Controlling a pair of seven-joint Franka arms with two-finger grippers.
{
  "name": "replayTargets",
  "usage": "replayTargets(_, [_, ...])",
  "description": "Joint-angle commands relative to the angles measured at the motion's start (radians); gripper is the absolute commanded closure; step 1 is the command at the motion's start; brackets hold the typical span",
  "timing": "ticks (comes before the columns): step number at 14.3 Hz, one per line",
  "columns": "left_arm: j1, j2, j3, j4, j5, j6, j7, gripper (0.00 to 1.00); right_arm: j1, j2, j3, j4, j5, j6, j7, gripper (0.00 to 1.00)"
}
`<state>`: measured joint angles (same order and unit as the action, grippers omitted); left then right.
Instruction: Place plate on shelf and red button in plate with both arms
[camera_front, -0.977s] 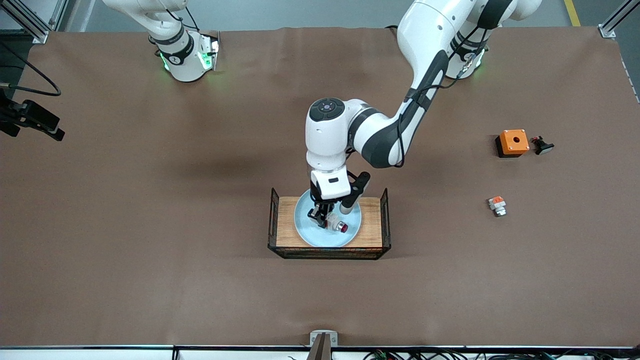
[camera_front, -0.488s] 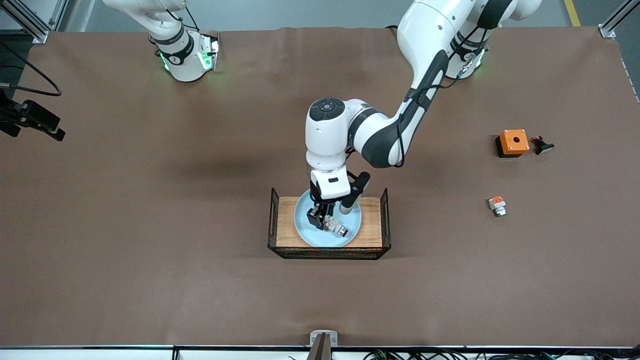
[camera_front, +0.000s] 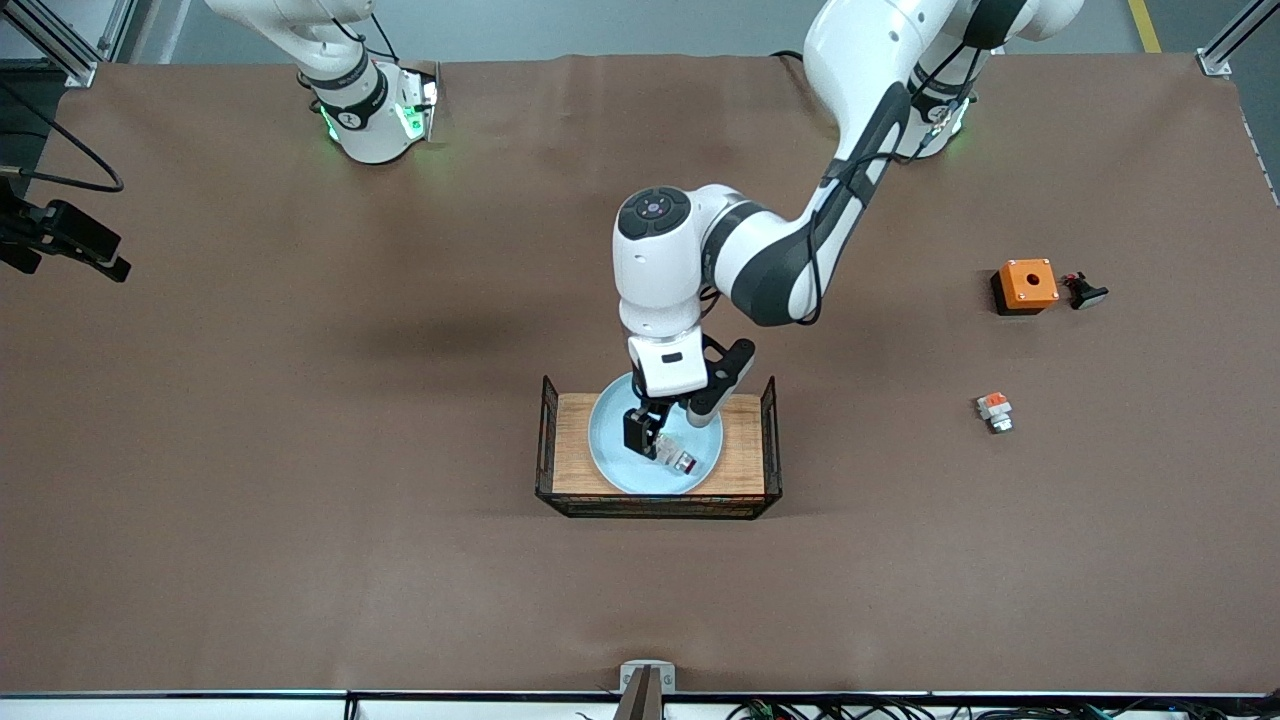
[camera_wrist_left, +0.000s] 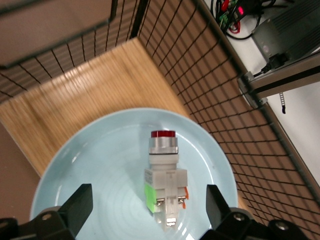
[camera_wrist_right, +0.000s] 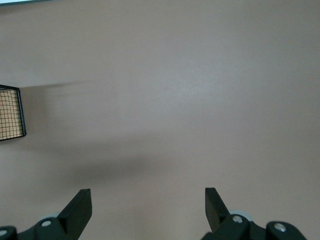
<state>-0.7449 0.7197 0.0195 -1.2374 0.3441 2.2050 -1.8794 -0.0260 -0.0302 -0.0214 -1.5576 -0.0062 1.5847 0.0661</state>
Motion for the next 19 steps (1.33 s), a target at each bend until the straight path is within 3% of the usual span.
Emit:
replayTargets(1, [-0.002, -0.069, 0.005, -0.01, -0.031, -0.089, 0.034, 0.0, 0.001, -0.008, 0.003, -0.009, -0.014, 0.005, -0.011, 0.0])
replayTargets(7, [0.005, -0.187, -0.003, -0.01, -0.12, -0.286, 0.152, 0.0, 0.001, -0.008, 0.003, -0.007, -0.014, 0.005, -0.009, 0.0])
replayTargets(12, [0.16, -0.311, -0.001, -0.01, -0.258, -0.511, 0.44, 0.0, 0.001, -0.008, 0.003, -0.009, -0.014, 0.005, -0.009, 0.0])
replayTargets(19, [0.427, -0.444, -0.003, -0.01, -0.332, -0.703, 0.911, 0.0, 0.001, -0.008, 0.003, -0.009, -0.014, 0.005, -0.009, 0.0])
